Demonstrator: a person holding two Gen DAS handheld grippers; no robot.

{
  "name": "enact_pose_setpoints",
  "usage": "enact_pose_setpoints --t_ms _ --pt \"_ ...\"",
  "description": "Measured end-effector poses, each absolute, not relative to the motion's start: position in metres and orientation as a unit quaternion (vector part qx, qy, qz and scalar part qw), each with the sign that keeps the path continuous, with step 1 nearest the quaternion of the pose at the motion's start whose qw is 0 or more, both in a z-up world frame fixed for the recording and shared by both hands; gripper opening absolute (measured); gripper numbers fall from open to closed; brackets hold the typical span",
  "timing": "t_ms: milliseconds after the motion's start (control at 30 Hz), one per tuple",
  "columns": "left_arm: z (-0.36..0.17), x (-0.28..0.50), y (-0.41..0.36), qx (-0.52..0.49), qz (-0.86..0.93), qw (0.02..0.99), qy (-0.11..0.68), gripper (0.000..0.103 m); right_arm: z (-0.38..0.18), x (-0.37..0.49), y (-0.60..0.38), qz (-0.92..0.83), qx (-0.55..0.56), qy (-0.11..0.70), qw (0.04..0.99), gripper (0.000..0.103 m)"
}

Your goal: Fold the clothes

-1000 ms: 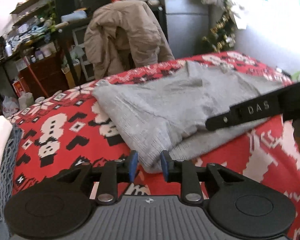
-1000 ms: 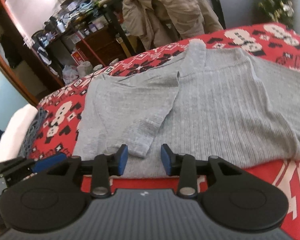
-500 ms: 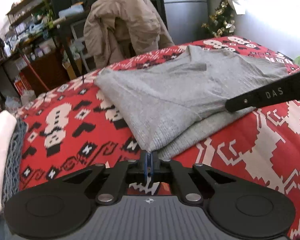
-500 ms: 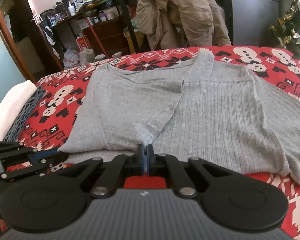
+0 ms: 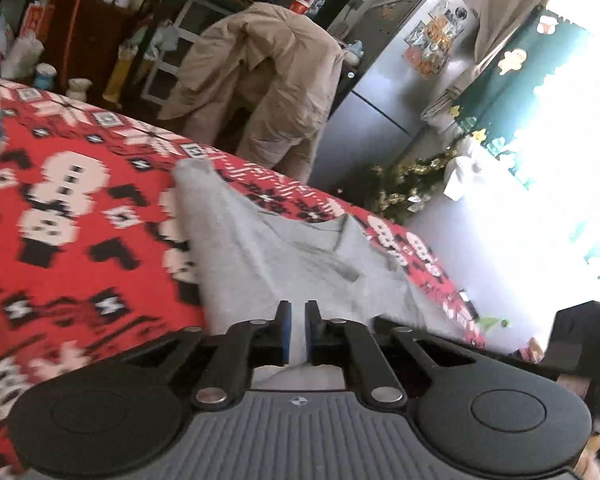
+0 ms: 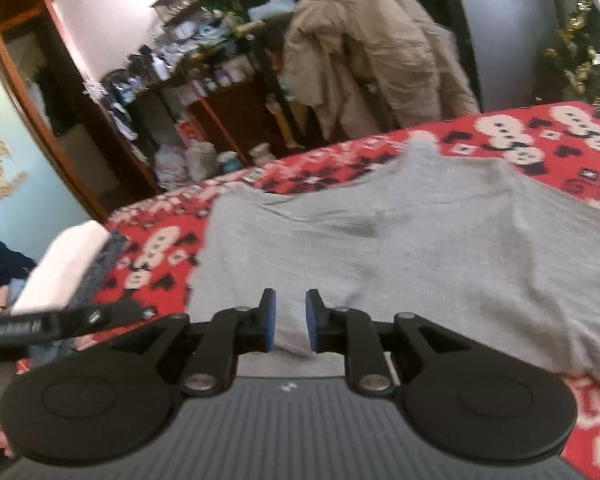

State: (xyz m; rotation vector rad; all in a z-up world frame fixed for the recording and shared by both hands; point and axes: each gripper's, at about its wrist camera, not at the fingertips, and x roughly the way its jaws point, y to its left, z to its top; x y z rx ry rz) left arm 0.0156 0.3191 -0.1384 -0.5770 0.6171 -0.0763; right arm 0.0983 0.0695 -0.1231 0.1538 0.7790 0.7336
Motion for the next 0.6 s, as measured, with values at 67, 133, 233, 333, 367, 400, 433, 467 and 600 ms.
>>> enact_pose_setpoints --t_ms 67,133,233,333,367,400,433,467,600 --pt "-0.146 0.028 0.310 -0.262 -0.029 0.909 0.322 0.004 -0.129 0.099 0.084 0.357 0.056 0.370 0.856 0.018" --pt "-0.154 0.036 0.304 -0.250 -0.022 0.905 0.344 0.004 -0.137 0.100 0.098 0.361 0.034 0.373 0.854 0.018" --pt "-0.160 0.033 0.304 -0.243 -0.010 0.899 0.363 0.002 -0.149 0.098 0.111 0.362 0.012 0.389 0.847 0.018" --pt "-0.167 0.030 0.304 -0.237 0.002 0.893 0.383 0.002 -0.155 0.091 0.111 0.363 -0.007 0.386 0.848 0.016" --pt "-0.167 0.029 0.304 -0.235 0.005 0.892 0.387 0.002 -0.155 0.088 0.110 0.365 -0.015 0.382 0.849 0.016" --pt "-0.165 0.028 0.305 -0.233 0.007 0.893 0.386 0.002 -0.154 0.086 0.109 0.366 -0.022 0.379 0.849 0.016" --pt "-0.163 0.027 0.305 -0.232 0.008 0.893 0.385 0.002 -0.153 0.083 0.108 0.366 -0.025 0.379 0.849 0.016" --pt "-0.160 0.025 0.305 -0.230 0.010 0.894 0.384 0.002 -0.151 0.081 0.106 0.367 -0.027 0.379 0.849 0.017" --pt "-0.150 0.025 0.307 -0.231 0.016 0.908 0.349 0.016 -0.137 0.078 0.102 0.368 -0.020 0.371 0.852 0.045"
